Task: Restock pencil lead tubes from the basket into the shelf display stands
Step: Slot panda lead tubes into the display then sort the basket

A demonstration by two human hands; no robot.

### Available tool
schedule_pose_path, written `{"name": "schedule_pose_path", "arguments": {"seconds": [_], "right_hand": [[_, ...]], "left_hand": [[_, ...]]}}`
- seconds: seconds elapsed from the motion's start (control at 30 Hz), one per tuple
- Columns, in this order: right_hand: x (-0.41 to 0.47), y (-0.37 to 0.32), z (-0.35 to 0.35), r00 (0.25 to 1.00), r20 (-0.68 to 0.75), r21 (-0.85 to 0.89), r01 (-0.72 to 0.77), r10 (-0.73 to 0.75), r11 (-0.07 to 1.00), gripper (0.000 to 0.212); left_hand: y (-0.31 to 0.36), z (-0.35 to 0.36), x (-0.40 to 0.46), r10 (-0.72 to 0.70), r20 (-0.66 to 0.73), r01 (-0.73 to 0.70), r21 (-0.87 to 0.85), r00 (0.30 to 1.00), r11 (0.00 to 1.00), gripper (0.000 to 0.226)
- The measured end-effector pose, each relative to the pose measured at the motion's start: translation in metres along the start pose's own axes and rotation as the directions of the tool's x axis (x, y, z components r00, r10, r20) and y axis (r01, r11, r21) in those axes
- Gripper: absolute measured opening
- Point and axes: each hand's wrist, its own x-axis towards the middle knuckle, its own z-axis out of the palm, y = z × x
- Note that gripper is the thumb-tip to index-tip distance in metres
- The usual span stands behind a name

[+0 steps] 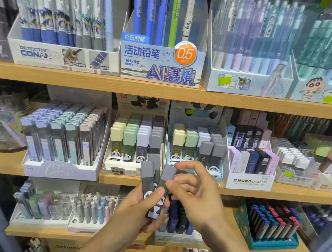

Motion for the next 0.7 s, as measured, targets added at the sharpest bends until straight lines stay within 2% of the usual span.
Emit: {"name": "schedule_pose_path", "arguments": {"seconds": [0.17, 0.27, 0.37, 0.53, 0.7], "right_hand": [[-0.001, 0.001, 0.001, 0.999, -0.014, -0.009, 0.03, -0.031, 0.999, 0.029], [0.0, 0.003, 0.0, 0.998, -0.039, -0.029, 0.039, -0.04, 0.999, 0.029], [0.004, 0.002, -0.006, 0.987, -0.122, -0.058, 0.096, -0.103, 0.994, 0.031], [0.014, -0.012, -0.032, 0.891, -0.286, -0.14, 0.325, -0.352, 0.935, 0.031], [0.019, -0.013, -0.039, 0.813, -0.303, -0.264, 0.43, -0.497, 0.864, 0.027]], "left_hand": [[0.004, 0.0, -0.003, -0.034, -0.001, 0.033, -0.138, 0.999, 0.99, 0.044], [0.003, 0.001, -0.003, -0.021, -0.041, 0.017, -0.099, 0.999, 0.995, 0.041], [0.001, -0.001, -0.003, -0.008, -0.057, 0.007, -0.002, 0.998, 1.0, 0.028], [0.004, -0.002, -0.002, 0.047, -0.082, -0.042, 0.061, 0.995, 0.997, 0.026], [0.005, -0.001, 0.0, 0.068, -0.105, -0.06, 0.076, 0.992, 0.995, 0.026]]}}
